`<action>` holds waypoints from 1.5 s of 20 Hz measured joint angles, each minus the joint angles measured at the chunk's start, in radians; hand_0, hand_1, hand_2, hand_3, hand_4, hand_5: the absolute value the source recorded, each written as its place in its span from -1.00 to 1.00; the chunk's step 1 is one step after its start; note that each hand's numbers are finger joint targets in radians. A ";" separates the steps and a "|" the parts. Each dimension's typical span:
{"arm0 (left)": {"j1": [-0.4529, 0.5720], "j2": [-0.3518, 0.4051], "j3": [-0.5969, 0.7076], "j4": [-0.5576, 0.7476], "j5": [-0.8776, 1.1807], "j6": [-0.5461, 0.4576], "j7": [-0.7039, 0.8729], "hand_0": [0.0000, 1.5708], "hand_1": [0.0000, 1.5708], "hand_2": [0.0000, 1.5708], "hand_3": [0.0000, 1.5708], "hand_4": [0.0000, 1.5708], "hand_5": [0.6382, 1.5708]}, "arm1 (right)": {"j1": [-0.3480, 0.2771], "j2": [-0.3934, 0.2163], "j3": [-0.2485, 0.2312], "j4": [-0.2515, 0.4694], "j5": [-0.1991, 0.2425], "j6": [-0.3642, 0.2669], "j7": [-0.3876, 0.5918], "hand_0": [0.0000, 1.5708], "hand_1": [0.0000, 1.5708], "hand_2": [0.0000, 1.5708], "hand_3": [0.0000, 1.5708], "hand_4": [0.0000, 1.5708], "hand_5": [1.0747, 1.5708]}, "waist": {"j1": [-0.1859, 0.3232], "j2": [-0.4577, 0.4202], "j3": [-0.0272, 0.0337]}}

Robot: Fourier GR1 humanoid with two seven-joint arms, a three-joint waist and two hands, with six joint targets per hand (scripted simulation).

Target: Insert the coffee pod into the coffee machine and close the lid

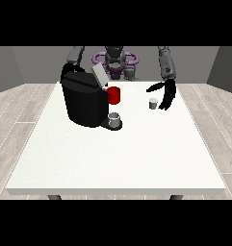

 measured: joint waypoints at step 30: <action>-0.123 0.026 -0.073 0.241 -0.314 0.285 -0.158 0.61 0.61 0.78 0.74 -0.35 1.00 | -0.028 -0.001 -0.009 0.014 -0.049 0.008 -0.014 -1.00 -1.00 -1.00 -1.00 -0.44 1.00 | -0.035 0.036 0.0038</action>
